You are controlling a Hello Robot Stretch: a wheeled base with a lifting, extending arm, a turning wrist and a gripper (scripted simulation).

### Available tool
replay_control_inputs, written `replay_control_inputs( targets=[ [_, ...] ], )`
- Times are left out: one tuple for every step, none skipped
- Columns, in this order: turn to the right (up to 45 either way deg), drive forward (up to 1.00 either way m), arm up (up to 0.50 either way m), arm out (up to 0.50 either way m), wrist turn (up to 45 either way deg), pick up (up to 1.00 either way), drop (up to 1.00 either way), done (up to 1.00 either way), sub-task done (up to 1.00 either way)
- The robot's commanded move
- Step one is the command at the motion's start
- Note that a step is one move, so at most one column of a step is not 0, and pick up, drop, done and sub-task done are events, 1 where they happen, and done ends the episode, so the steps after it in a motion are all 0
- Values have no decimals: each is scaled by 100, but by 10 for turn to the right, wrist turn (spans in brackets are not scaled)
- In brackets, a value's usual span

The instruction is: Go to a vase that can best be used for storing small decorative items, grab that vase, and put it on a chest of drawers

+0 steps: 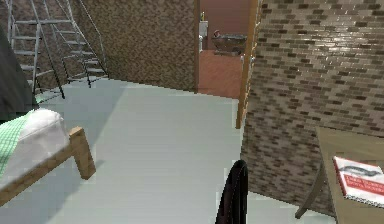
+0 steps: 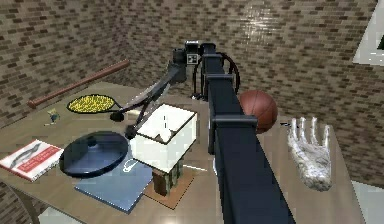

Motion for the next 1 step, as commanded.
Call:
replay_control_inputs(
  targets=[
    [0, 0, 0, -48, 0, 0, 0, 0, 0]
  ],
)
